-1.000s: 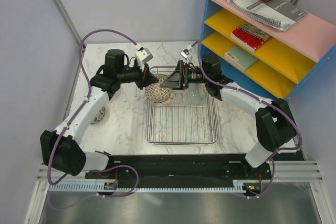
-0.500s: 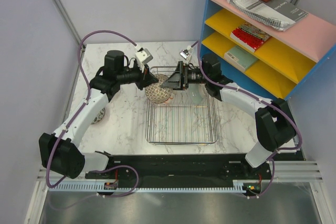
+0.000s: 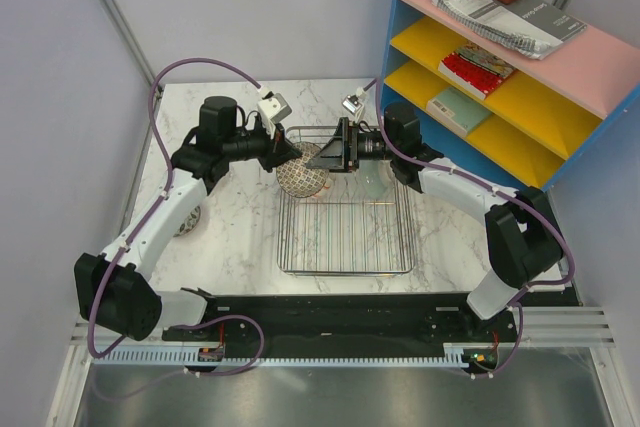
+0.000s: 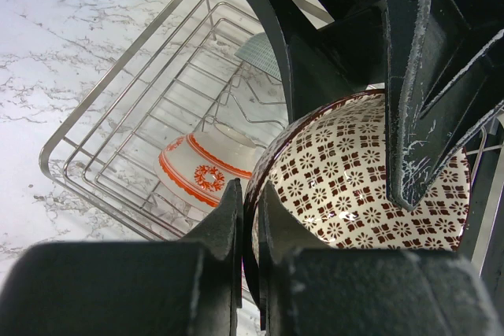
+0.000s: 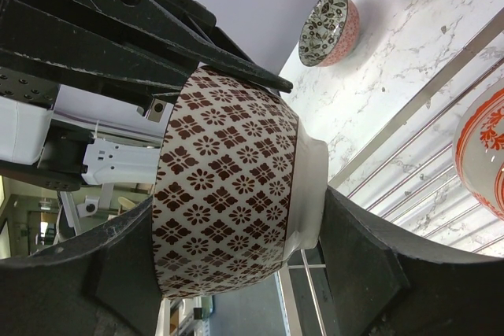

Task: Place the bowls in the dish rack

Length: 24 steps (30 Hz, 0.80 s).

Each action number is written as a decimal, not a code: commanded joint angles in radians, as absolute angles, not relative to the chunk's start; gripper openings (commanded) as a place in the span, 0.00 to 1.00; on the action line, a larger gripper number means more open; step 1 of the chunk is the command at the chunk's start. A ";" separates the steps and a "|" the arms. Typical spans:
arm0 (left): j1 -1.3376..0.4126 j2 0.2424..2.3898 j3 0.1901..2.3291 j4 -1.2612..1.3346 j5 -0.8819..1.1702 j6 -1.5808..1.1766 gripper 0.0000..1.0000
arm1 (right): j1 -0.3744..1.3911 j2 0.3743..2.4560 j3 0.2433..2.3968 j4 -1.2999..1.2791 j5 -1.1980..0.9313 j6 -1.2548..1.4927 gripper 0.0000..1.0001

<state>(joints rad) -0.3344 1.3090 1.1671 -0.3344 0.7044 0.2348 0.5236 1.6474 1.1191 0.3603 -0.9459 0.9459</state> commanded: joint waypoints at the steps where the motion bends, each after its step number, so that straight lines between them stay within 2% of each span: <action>1: -0.339 1.289 1.177 -0.278 0.750 0.249 0.05 | 0.534 1.640 1.121 0.440 -1.009 0.930 0.00; 3: -0.341 1.292 1.180 -0.279 0.752 0.249 0.09 | 0.532 1.640 1.121 0.442 -1.005 0.931 0.00; 5: -0.341 1.293 1.180 -0.281 0.753 0.250 0.20 | 0.532 1.635 1.120 0.430 -0.996 0.928 0.00; 6: -0.339 1.296 1.181 -0.282 0.755 0.250 0.28 | 0.532 1.634 1.123 0.416 -0.982 0.911 0.00; 7: -0.341 1.298 1.181 -0.282 0.756 0.250 0.42 | 0.532 1.632 1.126 0.405 -0.976 0.904 0.00; 9: -0.341 1.296 1.180 -0.284 0.758 0.252 0.52 | 0.532 1.629 1.127 0.379 -0.965 0.885 0.00; 10: -0.341 1.298 1.180 -0.284 0.759 0.250 0.60 | 0.532 1.631 1.124 0.376 -0.962 0.884 0.00; 15: -0.339 1.298 1.180 -0.285 0.759 0.250 0.67 | 0.534 1.629 1.121 0.364 -0.948 0.874 0.00; 21: -0.337 1.302 1.190 -0.285 0.689 0.226 0.89 | 0.532 1.626 1.121 0.296 -0.904 0.816 0.00; 22: -0.339 1.301 1.193 -0.285 0.667 0.219 0.98 | 0.532 1.625 1.132 0.247 -0.891 0.777 0.00; 24: -0.334 1.301 1.203 -0.282 0.608 0.206 1.00 | 0.532 1.612 1.141 0.198 -0.844 0.736 0.00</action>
